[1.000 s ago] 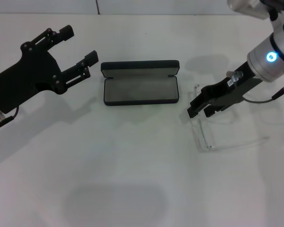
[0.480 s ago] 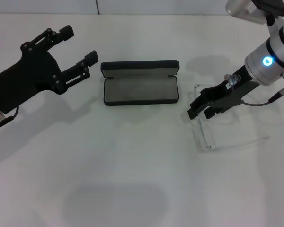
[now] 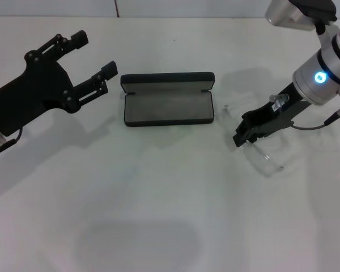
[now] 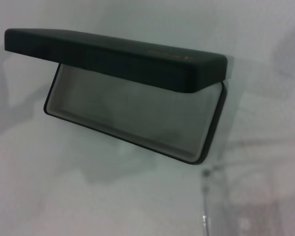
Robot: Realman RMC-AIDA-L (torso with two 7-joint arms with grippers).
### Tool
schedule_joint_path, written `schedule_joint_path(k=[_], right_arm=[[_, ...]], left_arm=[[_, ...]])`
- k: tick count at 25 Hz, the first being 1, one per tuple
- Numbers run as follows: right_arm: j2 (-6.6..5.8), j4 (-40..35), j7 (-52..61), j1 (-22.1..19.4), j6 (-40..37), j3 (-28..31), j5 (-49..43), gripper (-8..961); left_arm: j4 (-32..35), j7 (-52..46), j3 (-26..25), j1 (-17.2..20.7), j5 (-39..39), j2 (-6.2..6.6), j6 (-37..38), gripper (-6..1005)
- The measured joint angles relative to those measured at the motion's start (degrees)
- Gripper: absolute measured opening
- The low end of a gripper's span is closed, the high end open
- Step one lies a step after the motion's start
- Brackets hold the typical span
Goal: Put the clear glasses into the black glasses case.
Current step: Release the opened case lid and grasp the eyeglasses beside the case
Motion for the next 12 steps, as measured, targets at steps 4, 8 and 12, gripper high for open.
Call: schedule_joint_path(k=[4,8,12], right_arm=[[-0.07,-0.09,0.01,-0.08,-0.27,0.07,0.03,286],[-0.13,-0.18,0.09,-0.13,-0.88,0.11,0.05,221],[-0.05,-3.53,0.27,-1.14,-2.17,-0.31,-0.10,193]], left_arm=[[0.00,0.01,0.00,0.00,0.00,-0.03,0.03,762],[0.00,0.01,0.00,0.00,0.00,-0.05,0.05,762],[0.00,0.01,-0.05,0.07,-0.25,-0.07,0.09,762]])
